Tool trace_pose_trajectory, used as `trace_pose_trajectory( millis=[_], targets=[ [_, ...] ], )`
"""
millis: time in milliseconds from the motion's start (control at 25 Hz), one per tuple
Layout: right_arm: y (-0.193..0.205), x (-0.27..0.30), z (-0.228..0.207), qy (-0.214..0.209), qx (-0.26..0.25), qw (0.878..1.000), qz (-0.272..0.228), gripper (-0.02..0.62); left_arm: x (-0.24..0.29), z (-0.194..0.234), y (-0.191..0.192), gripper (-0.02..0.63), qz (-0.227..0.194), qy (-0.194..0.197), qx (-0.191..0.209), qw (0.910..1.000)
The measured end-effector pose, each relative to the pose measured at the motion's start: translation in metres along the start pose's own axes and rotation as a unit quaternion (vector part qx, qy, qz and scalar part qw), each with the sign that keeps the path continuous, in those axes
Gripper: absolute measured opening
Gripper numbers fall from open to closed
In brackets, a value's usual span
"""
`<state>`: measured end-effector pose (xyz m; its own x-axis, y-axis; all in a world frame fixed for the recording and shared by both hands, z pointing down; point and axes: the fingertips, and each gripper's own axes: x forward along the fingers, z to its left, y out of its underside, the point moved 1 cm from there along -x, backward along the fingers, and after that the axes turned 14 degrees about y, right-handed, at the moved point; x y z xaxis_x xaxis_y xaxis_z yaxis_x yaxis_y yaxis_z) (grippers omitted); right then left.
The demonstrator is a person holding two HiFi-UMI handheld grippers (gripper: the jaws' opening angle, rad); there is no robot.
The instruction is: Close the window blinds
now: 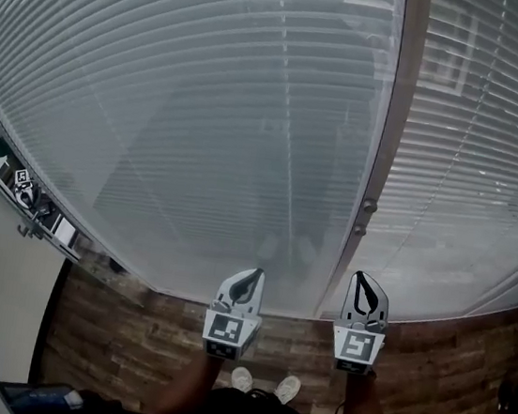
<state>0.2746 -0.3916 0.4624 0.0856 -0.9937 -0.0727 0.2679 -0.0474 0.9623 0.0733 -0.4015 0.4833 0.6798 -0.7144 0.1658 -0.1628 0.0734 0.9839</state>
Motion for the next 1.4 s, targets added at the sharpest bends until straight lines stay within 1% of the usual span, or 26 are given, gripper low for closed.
trace_pose_trajectory(
  millis=[120, 280, 400, 520, 680, 880, 1120, 1240, 1400],
  targets=[
    [-0.006, -0.002, 0.006, -0.006, 0.006, 1.000, -0.006, 0.003, -0.003, -0.002, -0.007, -0.005, -0.004, 0.000, 0.006, 1.0000],
    [-0.011, -0.013, 0.015, -0.013, 0.031, 0.999, -0.013, 0.003, -0.011, -0.004, -0.011, -0.005, -0.007, 0.008, 0.007, 0.9999],
    [-0.014, -0.030, 0.029, -0.014, 0.045, 0.999, -0.009, 0.003, -0.031, -0.004, -0.010, -0.005, -0.017, 0.012, -0.004, 0.9998],
    [-0.027, -0.047, 0.043, -0.013, 0.054, 0.998, -0.008, 0.003, -0.054, -0.002, -0.018, -0.005, -0.028, 0.013, -0.010, 0.9995],
    [-0.045, -0.075, 0.070, -0.015, 0.072, 0.997, -0.004, 0.003, -0.093, 0.000, -0.019, -0.005, -0.034, 0.017, -0.010, 0.9992],
    [-0.062, -0.112, 0.109, -0.014, 0.092, 0.996, 0.004, 0.003, -0.147, 0.013, -0.008, -0.005, -0.035, 0.012, -0.026, 0.9990],
    [-0.068, -0.169, 0.151, -0.021, 0.085, 0.996, 0.011, 0.003, -0.208, 0.001, 0.007, -0.005, -0.034, 0.022, -0.031, 0.9987],
    [-0.077, -0.200, 0.163, -0.015, 0.102, 0.995, 0.018, 0.003, -0.237, -0.006, 0.004, -0.005, -0.040, 0.028, -0.030, 0.9984],
    [-0.080, -0.236, 0.172, 0.001, 0.096, 0.995, 0.026, 0.003, -0.271, -0.012, 0.001, -0.005, -0.049, 0.034, -0.031, 0.9977]
  ],
)
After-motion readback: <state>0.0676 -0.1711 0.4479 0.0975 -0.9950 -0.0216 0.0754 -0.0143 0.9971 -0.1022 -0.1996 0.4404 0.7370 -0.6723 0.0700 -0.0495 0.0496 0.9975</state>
